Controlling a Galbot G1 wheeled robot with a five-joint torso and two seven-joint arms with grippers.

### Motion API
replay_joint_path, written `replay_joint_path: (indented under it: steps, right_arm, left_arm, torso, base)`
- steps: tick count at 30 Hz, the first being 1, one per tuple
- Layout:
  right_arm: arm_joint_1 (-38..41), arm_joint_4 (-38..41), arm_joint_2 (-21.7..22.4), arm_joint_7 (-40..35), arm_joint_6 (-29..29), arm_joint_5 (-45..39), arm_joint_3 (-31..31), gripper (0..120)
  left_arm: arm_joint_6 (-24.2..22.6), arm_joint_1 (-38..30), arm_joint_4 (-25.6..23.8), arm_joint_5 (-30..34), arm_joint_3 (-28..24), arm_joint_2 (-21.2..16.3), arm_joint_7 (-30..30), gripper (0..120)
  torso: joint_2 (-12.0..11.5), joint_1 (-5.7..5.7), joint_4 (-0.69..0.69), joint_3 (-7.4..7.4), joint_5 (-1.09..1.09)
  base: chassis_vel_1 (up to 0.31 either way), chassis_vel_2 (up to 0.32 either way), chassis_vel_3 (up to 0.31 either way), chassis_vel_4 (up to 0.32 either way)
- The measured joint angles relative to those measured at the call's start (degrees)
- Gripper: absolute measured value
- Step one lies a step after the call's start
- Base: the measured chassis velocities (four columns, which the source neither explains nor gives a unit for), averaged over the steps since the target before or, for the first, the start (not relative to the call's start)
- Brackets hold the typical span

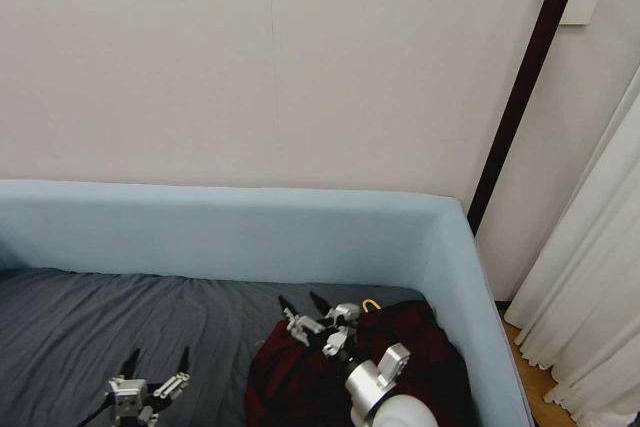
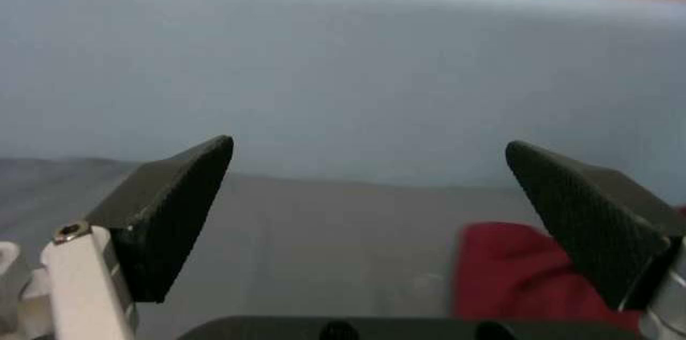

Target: Pick up the clothes from the sofa and hang them on the clothes hanger.

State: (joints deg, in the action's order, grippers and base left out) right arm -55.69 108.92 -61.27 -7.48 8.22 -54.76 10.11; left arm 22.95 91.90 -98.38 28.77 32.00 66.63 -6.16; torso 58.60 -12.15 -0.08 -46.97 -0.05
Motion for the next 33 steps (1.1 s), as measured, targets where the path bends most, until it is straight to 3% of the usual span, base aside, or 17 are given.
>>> replay_joint_path:
  steps: [3, 4, 7, 9, 15, 19, 20, 21, 24, 28, 33]
  right_arm:
    - [-1.1, 1.0, 1.3, -0.9, -0.6, -0.6, -2.4, 100]
    - [-1.1, 1.0, 1.3, -0.9, -0.6, -0.6, -2.4, 100]
    - [-2.3, 1.1, 1.8, -1.6, -1.2, -0.3, -3.5, 100]
    - [-2.7, 0.9, 1.7, -2.1, -1.5, 0.0, -3.8, 100]
    - [-2.8, 0.3, 1.2, -2.8, -2.0, 0.3, -3.9, 100]
    - [-3.0, -0.1, 1.0, -3.5, -2.6, 1.0, -3.7, 100]
    - [-3.0, -0.1, 1.0, -3.5, -2.6, 1.0, -3.7, 100]
    - [-3.1, -0.3, 1.0, -3.6, -2.7, 1.2, -3.7, 100]
    - [-3.4, -0.6, 1.0, -3.7, -2.7, 1.8, -3.6, 100]
    - [-3.9, -0.6, 1.1, -3.9, -2.8, 2.4, -3.4, 100]
    - [-4.8, -0.4, 1.3, -3.9, -2.9, 3.0, -3.5, 100]
  left_arm:
    - [2.0, -3.2, 6.1, 7.4, -1.8, -2.1, -17.3, 100]
    - [2.0, -3.2, 6.1, 7.4, -1.8, -2.1, -17.3, 100]
    - [6.3, -7.9, 14.1, 6.6, -2.8, -3.8, -35.5, 100]
    - [7.6, -9.6, 16.8, 4.2, -4.1, -4.1, -38.1, 100]
    - [7.8, -10.0, 18.3, 0.5, -7.3, -3.1, -32.1, 100]
    - [3.9, -8.4, 18.1, -4.6, -10.7, -1.8, -16.9, 100]
    - [3.9, -8.4, 18.1, -4.6, -10.7, -1.8, -16.9, 100]
    - [1.8, -7.9, 17.4, -5.0, -11.9, -1.4, -11.0, 100]
    - [-2.1, -7.4, 15.8, -4.3, -13.9, -0.5, -2.6, 100]
    - [-5.1, -7.8, 14.8, -4.0, -14.9, 0.2, -0.4, 100]
    - [-6.1, -9.3, 15.3, -2.3, -15.7, -0.1, -1.8, 100]
  torso:
    - [0.0, 0.00, 0.00, 0.00, 0.01]
    - [0.0, 0.00, 0.00, 0.00, 0.01]
    - [0.0, 0.00, -0.01, 0.00, 0.00]
    - [0.0, 0.00, -0.01, 0.00, 0.01]
    - [0.0, 0.00, 0.01, 0.00, 0.01]
    - [0.0, 0.00, 0.02, 0.00, 0.01]
    - [0.0, 0.00, 0.02, 0.00, 0.01]
    - [0.0, 0.00, 0.02, 0.00, 0.01]
    - [0.0, 0.00, 0.01, 0.01, 0.01]
    - [0.0, 0.01, 0.00, 0.00, 0.01]
    - [0.0, 0.00, 0.00, 0.00, 0.01]
  base:
    - [0.000, 0.000, 0.000, 0.000]
    - [0.000, 0.000, 0.000, 0.000]
    - [0.000, 0.000, 0.000, 0.000]
    - [0.000, 0.000, 0.000, 0.000]
    - [0.000, 0.000, 0.000, 0.000]
    - [0.000, 0.000, 0.000, 0.000]
    - [0.000, 0.000, 0.000, 0.000]
    - [0.000, 0.000, 0.000, 0.000]
    - [0.000, 0.000, 0.000, 0.000]
    - [0.000, 0.000, 0.000, 0.000]
    - [0.000, 0.000, 0.000, 0.000]
